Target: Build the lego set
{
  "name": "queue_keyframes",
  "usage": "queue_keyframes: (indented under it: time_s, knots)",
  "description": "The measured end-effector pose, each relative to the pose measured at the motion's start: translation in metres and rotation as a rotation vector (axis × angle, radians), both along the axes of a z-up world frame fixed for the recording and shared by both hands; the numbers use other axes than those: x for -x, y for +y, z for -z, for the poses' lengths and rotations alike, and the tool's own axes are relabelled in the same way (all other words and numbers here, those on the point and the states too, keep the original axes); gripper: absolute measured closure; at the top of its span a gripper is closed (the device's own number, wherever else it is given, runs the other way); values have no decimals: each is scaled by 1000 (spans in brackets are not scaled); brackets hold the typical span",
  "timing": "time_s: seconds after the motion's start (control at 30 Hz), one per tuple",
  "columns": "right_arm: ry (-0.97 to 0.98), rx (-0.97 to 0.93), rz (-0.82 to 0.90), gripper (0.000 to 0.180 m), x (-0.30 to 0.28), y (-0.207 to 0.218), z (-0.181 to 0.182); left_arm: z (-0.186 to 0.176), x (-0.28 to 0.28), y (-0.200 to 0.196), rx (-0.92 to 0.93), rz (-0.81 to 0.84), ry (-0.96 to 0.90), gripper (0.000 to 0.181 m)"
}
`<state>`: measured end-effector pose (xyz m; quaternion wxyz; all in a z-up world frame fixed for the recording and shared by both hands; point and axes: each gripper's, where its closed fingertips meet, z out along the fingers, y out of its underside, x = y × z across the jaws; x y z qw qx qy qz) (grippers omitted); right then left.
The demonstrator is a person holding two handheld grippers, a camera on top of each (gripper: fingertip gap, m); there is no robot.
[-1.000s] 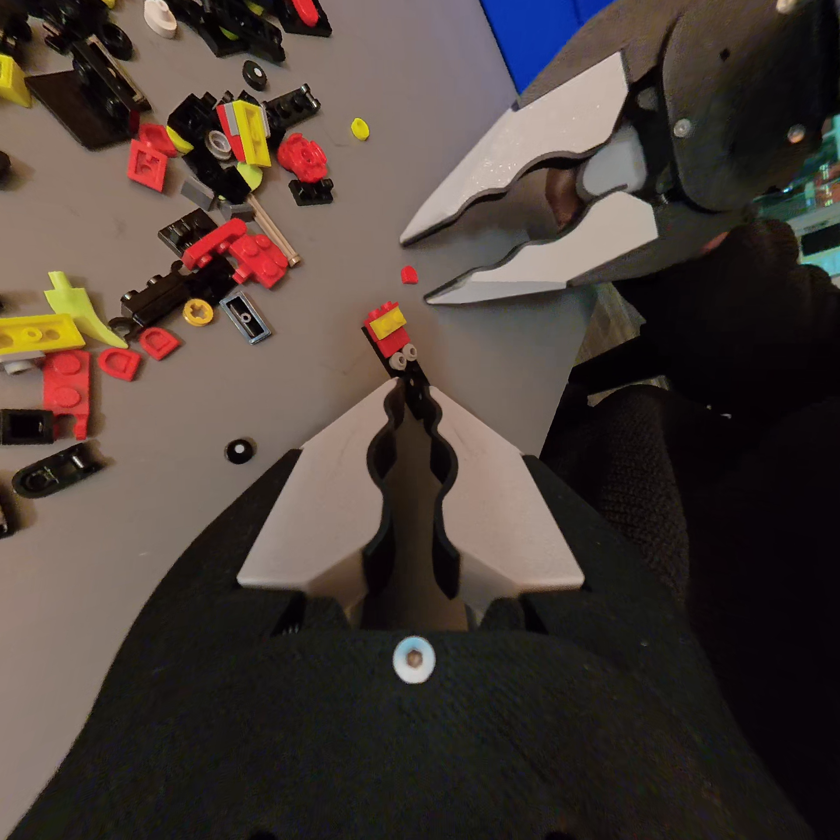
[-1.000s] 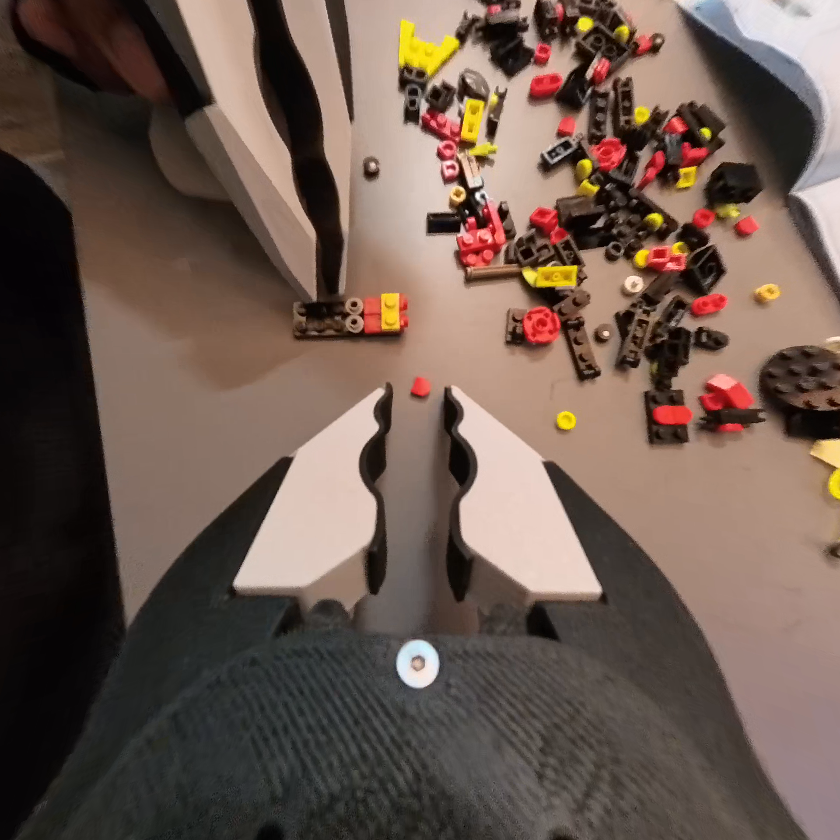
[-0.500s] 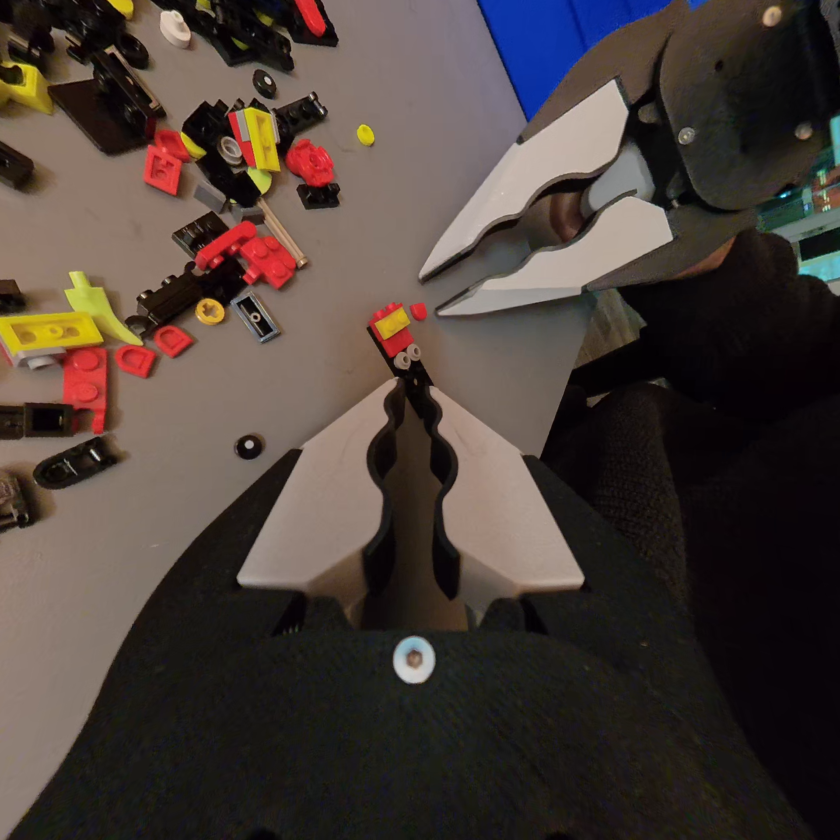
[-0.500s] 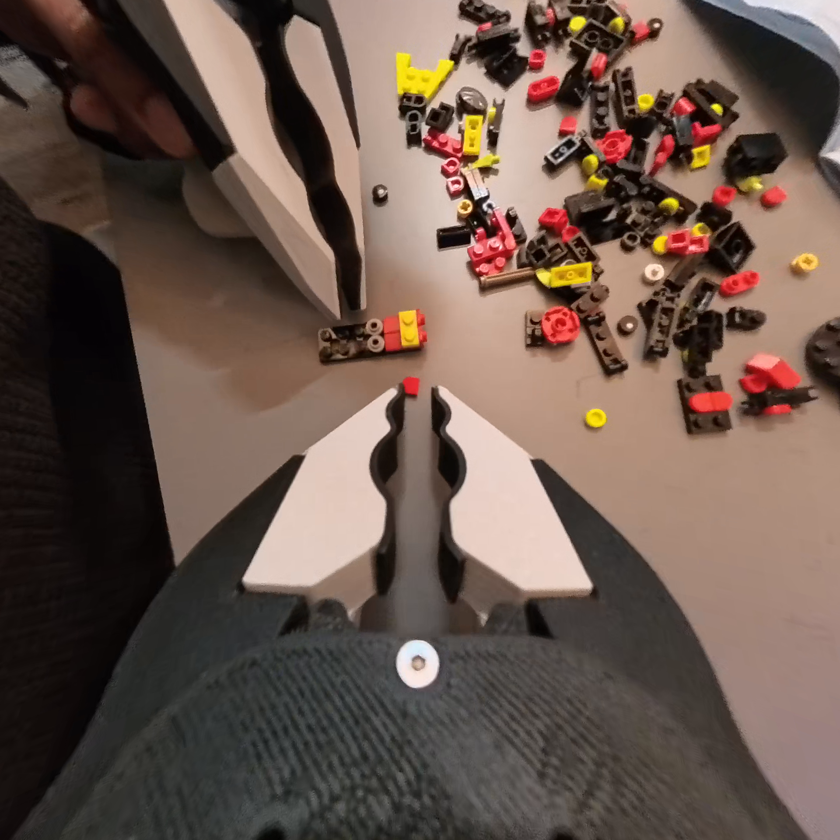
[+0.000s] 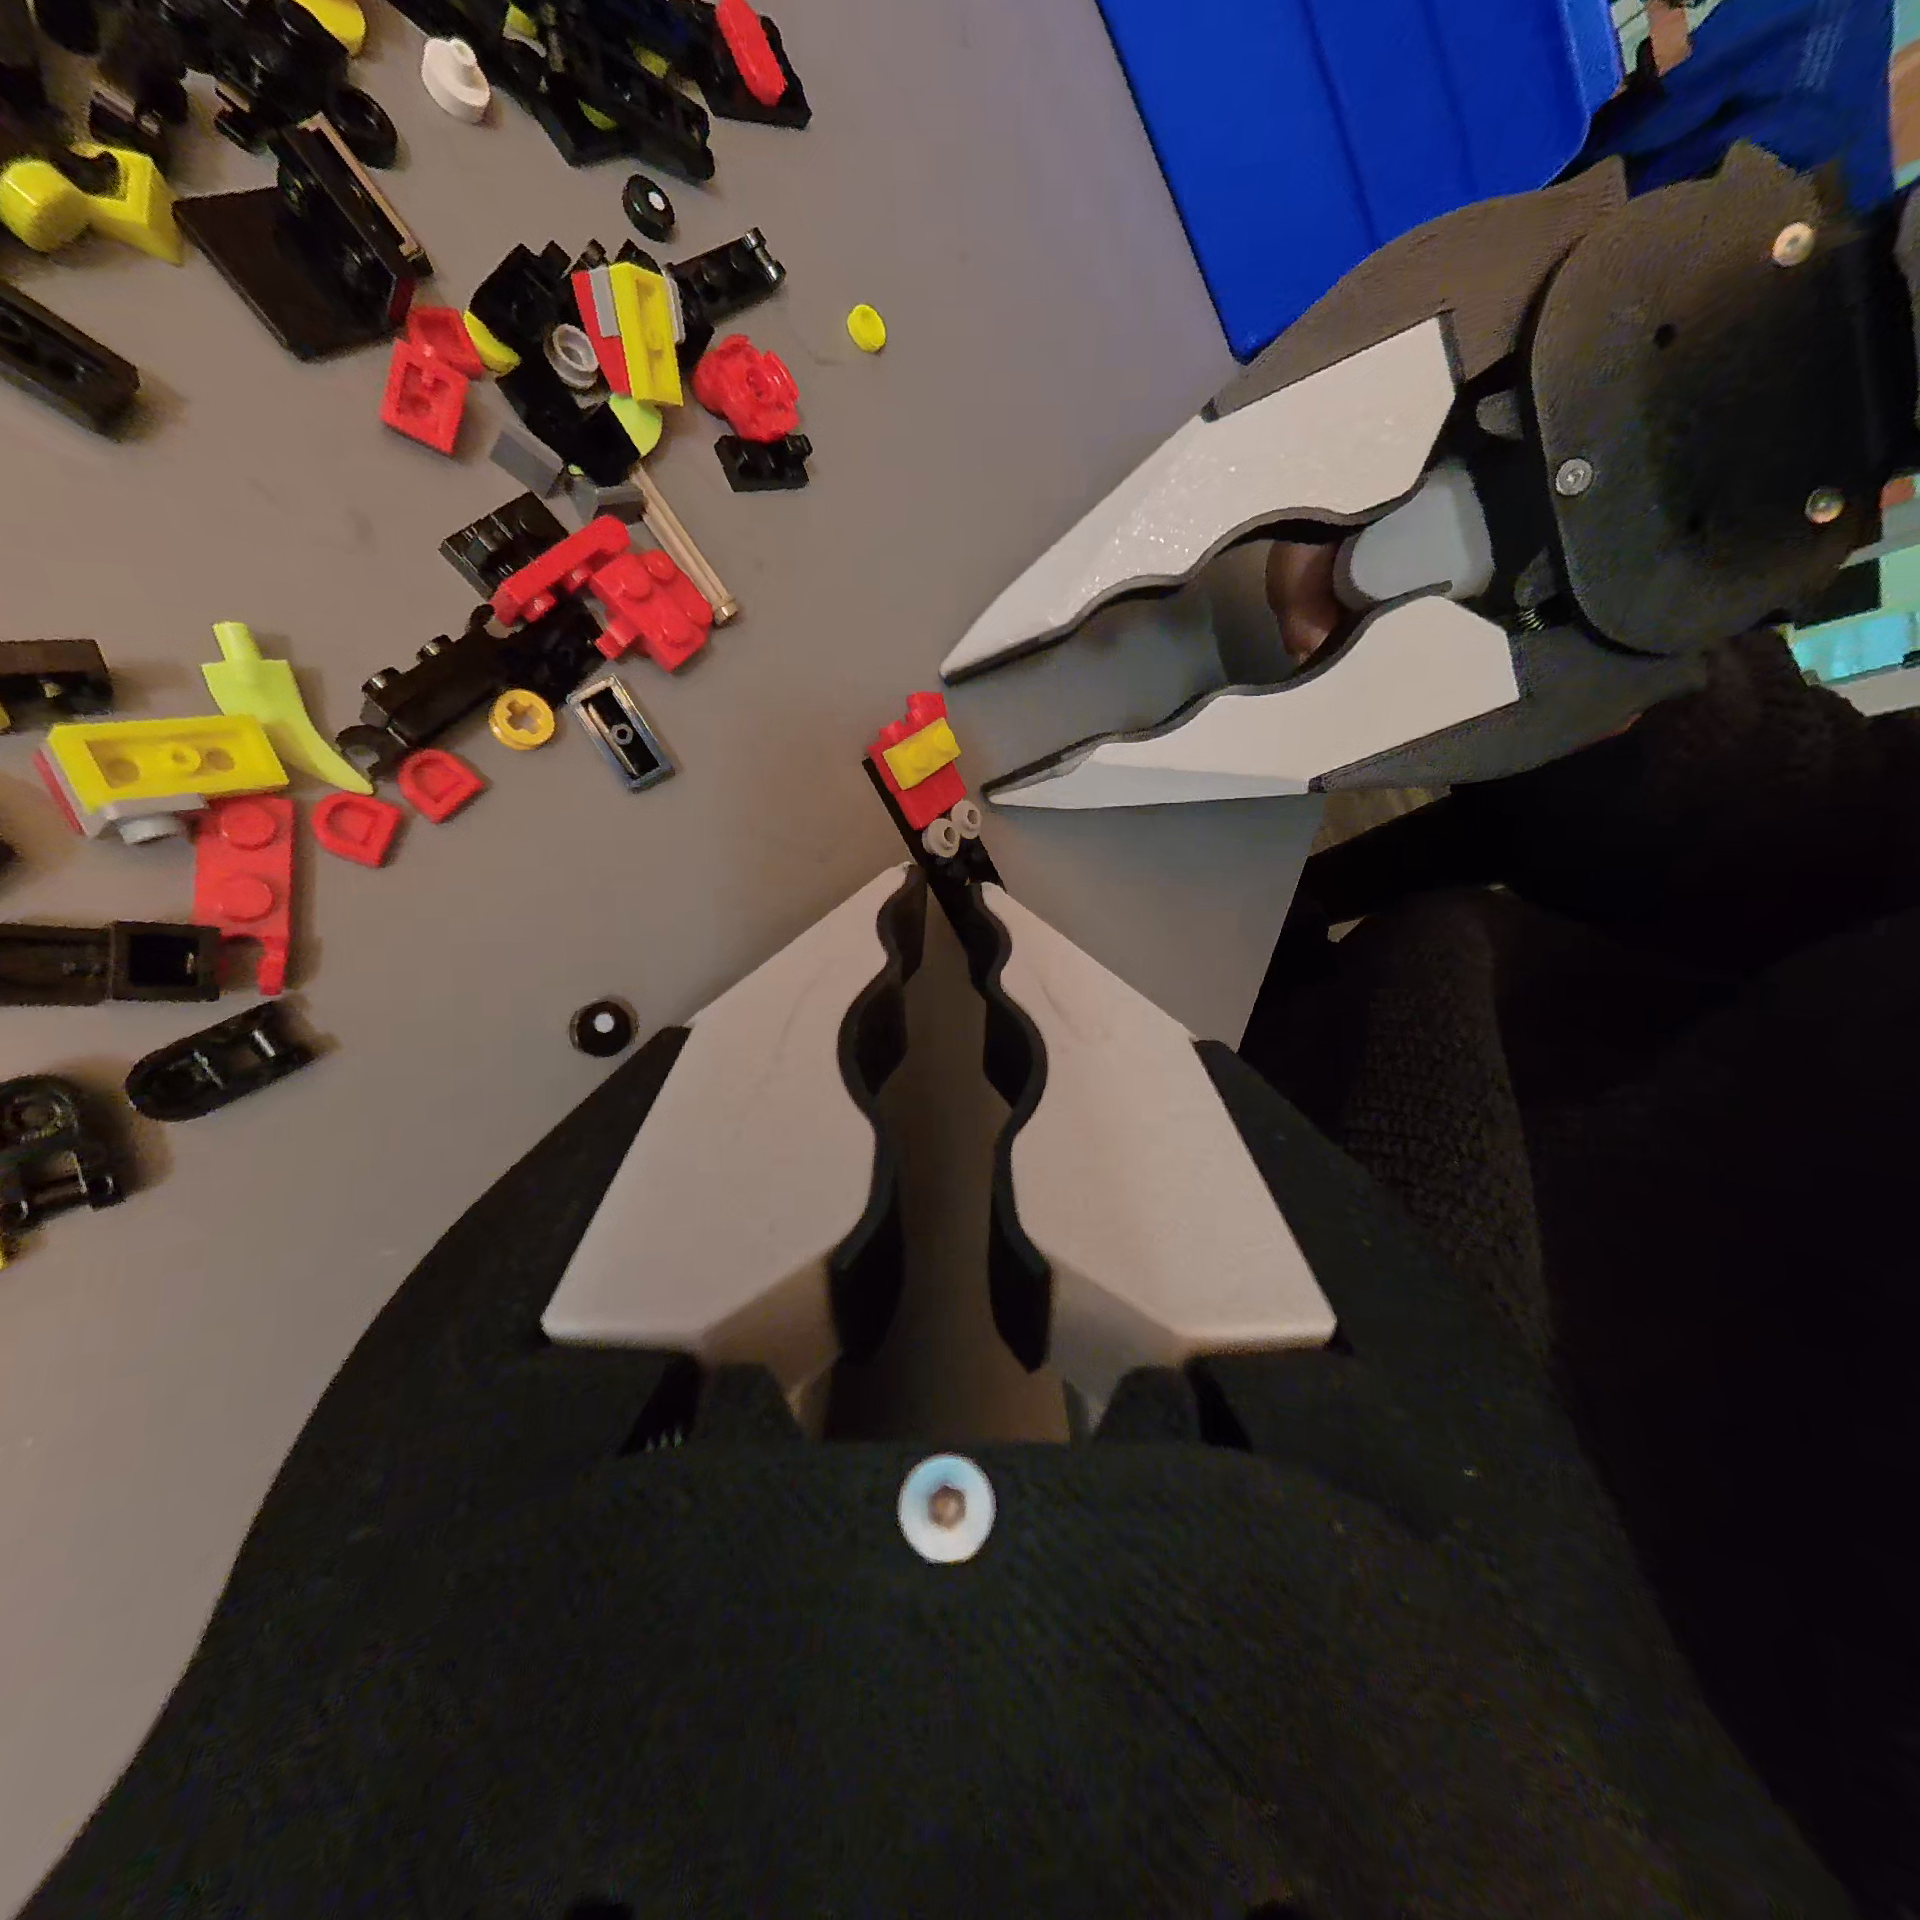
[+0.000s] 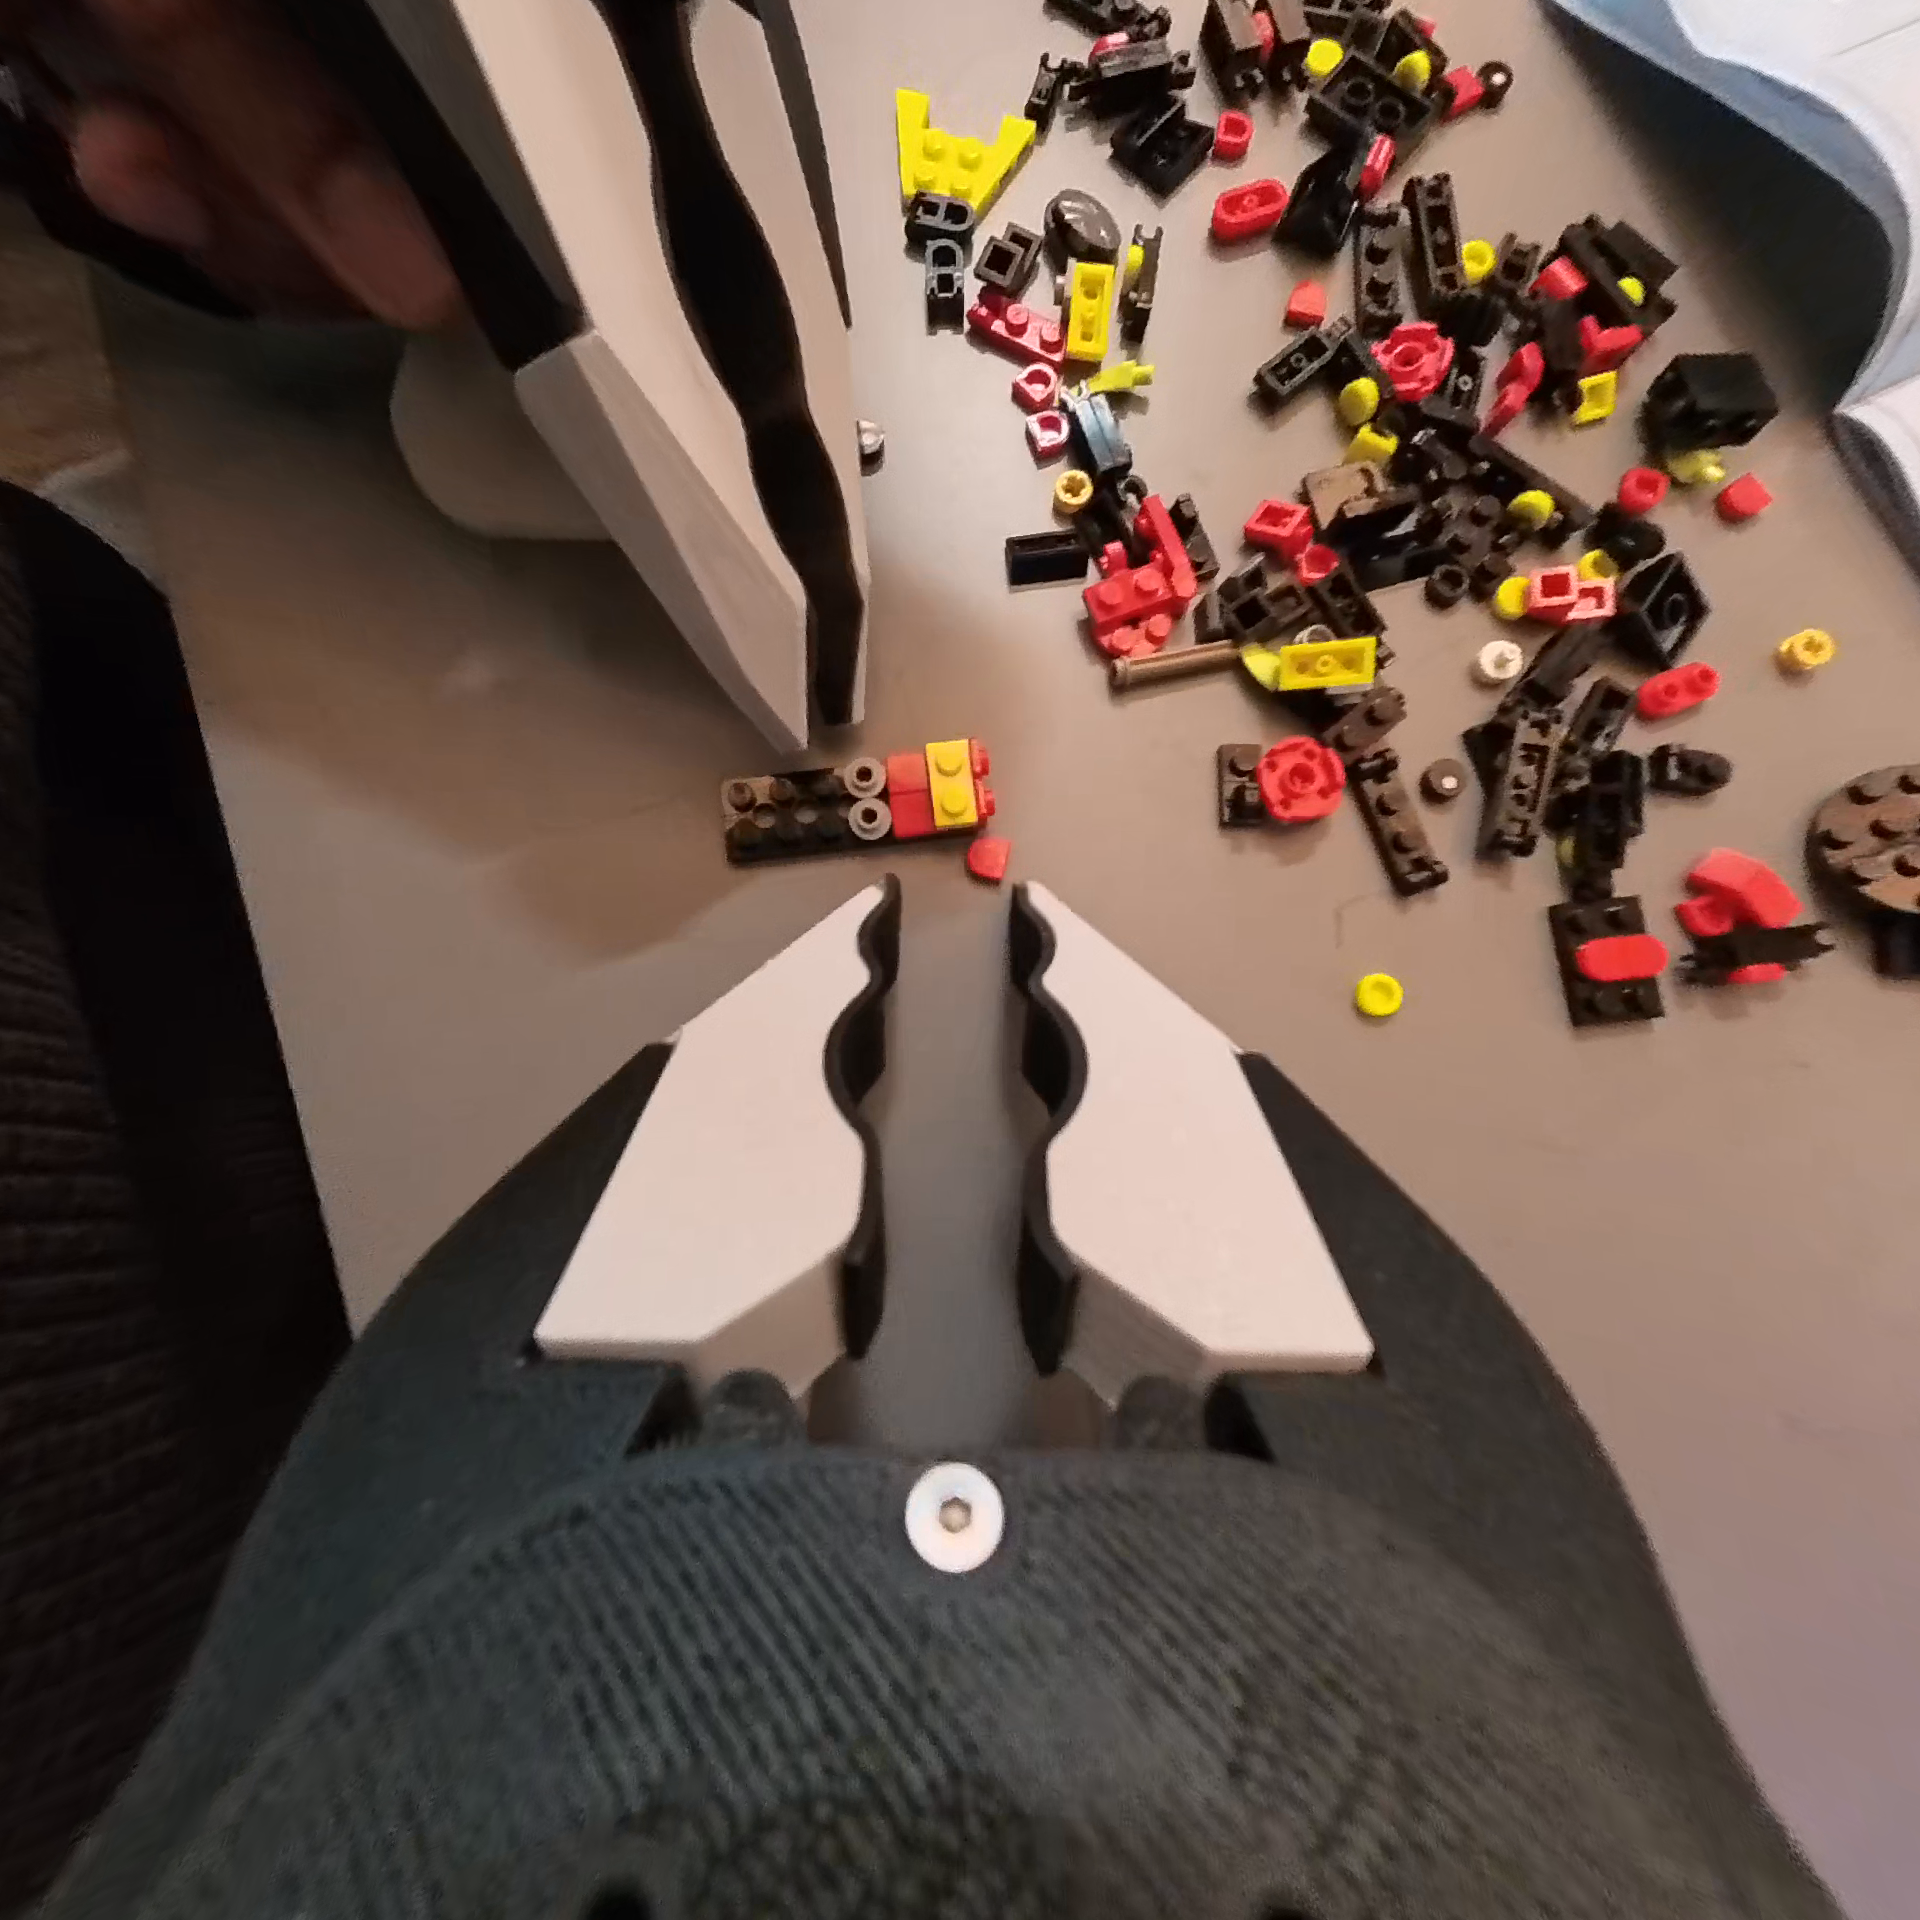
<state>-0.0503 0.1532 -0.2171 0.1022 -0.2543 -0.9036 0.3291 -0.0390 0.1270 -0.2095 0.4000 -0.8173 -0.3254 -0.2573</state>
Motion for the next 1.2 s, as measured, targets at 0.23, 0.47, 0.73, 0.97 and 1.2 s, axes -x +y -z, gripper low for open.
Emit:
queue_keyframes:
  time_s: [0.23,0.47,0.73,0.97,1.2]
  knots:
    - [-3,72,-3,153,7,-7,0,-1,0,0,-8,-3,-7,176]
    - [7,44,-24,175,8,-4,0,-1,-1,0,-9,3,-8,176]
    - [46,81,-118,174,-1,5,-12,-5,-2,0,-25,8,-6,176]
    - [75,81,73,152,8,15,-22,-6,-4,1,-29,13,-8,176]
    - [14,39,216,149,-12,15,0,-6,1,1,-43,-10,-28,176]
